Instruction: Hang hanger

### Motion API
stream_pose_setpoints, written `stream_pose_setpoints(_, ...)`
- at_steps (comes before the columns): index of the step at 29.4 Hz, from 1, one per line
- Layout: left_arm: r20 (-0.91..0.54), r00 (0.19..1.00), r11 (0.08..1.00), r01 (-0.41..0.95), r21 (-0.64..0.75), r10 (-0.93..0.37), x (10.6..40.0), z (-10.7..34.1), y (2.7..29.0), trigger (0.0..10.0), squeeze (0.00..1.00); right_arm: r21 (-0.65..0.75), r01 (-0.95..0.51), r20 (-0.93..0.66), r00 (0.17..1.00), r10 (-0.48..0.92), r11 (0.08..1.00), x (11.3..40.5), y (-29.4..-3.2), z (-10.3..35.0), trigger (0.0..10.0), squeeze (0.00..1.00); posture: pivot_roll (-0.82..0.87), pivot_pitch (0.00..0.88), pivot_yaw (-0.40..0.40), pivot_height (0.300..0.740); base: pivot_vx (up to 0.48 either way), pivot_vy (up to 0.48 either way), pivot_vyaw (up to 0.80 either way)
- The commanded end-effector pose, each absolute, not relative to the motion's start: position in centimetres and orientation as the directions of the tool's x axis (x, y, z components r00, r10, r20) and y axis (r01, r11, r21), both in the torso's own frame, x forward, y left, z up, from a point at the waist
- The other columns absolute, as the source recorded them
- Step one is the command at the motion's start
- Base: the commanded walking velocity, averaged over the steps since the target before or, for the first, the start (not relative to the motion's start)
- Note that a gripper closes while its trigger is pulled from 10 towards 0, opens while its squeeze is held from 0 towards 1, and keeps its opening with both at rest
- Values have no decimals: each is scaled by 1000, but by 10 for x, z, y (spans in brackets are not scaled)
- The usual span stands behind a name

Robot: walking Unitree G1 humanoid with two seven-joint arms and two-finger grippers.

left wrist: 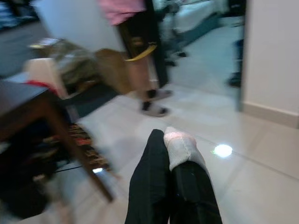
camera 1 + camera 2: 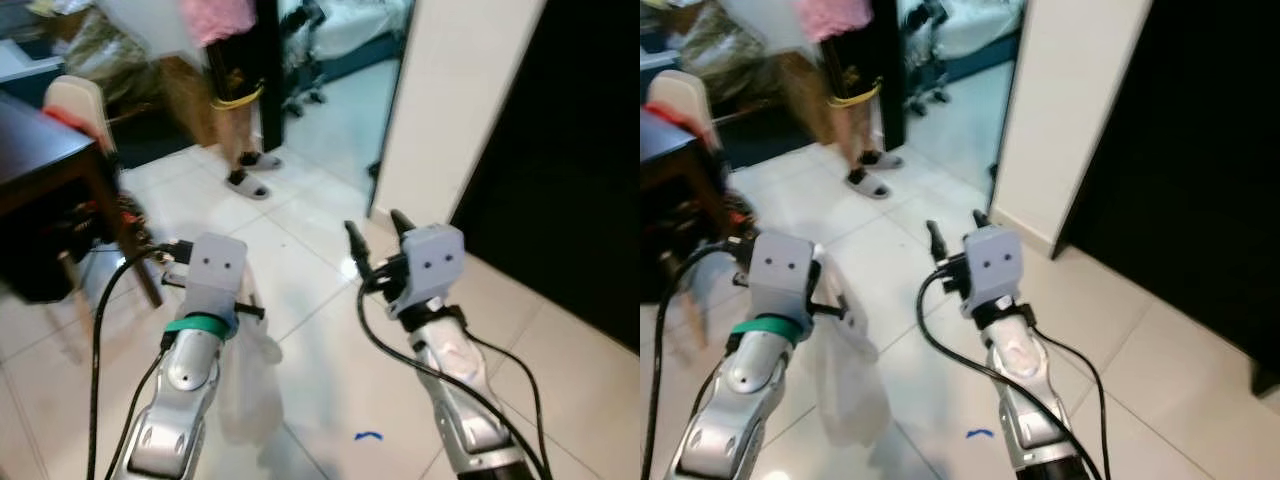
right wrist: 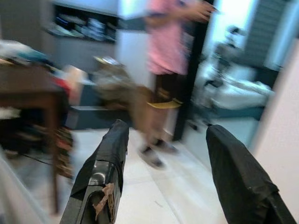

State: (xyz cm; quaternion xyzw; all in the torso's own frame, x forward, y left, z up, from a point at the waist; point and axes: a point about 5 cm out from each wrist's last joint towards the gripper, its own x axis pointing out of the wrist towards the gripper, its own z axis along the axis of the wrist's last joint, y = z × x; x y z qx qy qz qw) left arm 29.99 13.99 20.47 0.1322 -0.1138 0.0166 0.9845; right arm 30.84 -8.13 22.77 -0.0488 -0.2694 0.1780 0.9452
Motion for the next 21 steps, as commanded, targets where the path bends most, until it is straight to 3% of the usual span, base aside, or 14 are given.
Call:
stream_pose_setpoints(1,276,961,964,-61,258,-13,297,212,133,10000,0,-182,-303,475,806,354,935,309,-86,223,10000,0,-114,100,9,740,0,0,781)
stream_pose_setpoints(16,365,930,949,-150,278,39,297,226,137,10000,0,-166,-321,490,794,361,932,310,-86,230,10000,0,-107,106,-11,740,0,0,755)
stream_pose_setpoints(21,380,920,943,-202,266,90,300,229,141,10000,0,-115,-321,508,794,333,940,311,-87,233,10000,0,-108,105,-9,740,436,0,0)
